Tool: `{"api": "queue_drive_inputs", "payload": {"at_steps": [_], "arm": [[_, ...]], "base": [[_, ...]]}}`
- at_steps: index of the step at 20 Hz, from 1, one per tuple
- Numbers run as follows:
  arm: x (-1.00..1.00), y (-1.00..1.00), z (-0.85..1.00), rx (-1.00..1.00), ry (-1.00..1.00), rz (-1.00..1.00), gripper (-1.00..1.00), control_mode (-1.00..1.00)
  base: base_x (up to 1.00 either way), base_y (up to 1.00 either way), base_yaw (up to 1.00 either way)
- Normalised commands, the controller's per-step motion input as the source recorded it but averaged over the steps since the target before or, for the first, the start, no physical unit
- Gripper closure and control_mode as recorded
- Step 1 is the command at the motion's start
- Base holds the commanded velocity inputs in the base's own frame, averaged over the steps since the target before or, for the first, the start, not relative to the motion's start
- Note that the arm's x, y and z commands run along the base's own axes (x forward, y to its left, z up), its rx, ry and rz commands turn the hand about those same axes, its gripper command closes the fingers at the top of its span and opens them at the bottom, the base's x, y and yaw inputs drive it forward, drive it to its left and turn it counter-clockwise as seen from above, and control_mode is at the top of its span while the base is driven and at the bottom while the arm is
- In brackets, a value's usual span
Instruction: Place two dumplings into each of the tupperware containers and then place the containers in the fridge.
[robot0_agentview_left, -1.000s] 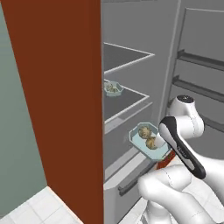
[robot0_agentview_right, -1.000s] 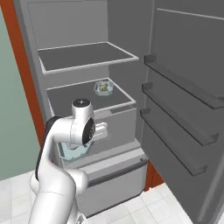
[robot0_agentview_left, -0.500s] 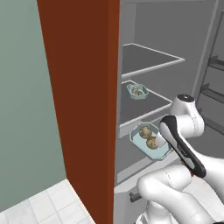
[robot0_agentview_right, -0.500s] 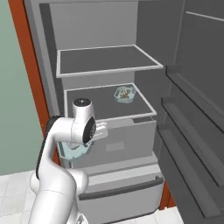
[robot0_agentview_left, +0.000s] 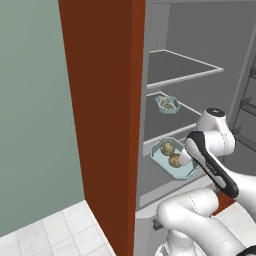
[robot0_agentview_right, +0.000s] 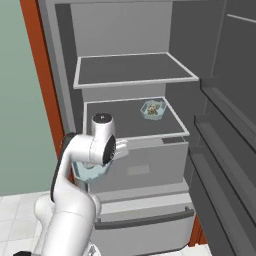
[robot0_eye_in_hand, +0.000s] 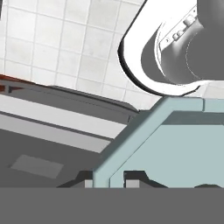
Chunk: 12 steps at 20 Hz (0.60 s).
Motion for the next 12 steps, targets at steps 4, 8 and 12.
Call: {"api": "queue_drive_inputs", "payload": {"at_steps": [4,8,12], "arm": [[0.76,-0.44,0.01,0.14,0.02,-0.05,1.00,-1.00],[0.95,-0.24,0.11,0.11,0.03,-0.12,1.00,-1.00],[1.00,-0.08,0.28,0.02,0.20,-0.09,1.00,-1.00]], "base": [[0.00,0.00,0.00],[0.00,0.00,0.00],[0.00,0.00,0.00]]}}
